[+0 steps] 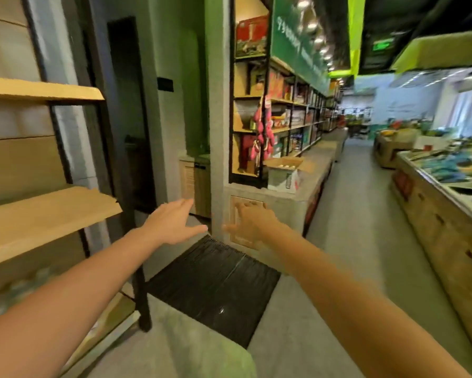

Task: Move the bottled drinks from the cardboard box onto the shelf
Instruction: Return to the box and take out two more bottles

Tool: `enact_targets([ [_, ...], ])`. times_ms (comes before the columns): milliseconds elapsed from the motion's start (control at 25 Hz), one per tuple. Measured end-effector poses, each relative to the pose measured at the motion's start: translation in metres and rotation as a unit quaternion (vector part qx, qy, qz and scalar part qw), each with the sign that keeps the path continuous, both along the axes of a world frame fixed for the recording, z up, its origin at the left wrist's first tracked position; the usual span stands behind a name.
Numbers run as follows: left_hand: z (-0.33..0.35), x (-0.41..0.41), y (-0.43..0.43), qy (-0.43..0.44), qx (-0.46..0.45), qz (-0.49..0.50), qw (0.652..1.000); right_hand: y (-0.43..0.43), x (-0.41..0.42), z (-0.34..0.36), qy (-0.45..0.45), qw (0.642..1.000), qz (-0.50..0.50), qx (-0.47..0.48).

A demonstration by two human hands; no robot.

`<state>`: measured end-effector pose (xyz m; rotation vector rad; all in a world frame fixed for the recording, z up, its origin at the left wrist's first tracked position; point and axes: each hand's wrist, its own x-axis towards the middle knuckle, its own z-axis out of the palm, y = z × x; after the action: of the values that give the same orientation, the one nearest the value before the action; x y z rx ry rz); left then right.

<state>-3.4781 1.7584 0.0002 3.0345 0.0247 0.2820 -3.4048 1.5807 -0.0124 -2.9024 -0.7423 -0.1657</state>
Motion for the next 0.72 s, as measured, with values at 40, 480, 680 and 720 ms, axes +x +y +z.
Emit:
enact_targets([
  [40,0.001,0.022,-0.029,0.0,-0.002,-0.026,1.0,-0.035,0.014,0.001,-0.002,1.0,-0.024,0.007],
  [480,0.016,0.248,-0.345,-0.027,-0.039,-0.173,0.984,-0.356,0.16,0.037,-0.022,0.979,-0.201,-0.036],
  [680,0.005,0.335,-0.431,-0.006,-0.033,-0.204,0.978,-0.443,0.237,0.022,-0.009,0.97,-0.234,-0.063],
  [720,0.001,0.349,-0.44,0.0,-0.034,-0.211,0.977,-0.454,0.25,0.016,-0.007,0.969,-0.24,-0.065],
])
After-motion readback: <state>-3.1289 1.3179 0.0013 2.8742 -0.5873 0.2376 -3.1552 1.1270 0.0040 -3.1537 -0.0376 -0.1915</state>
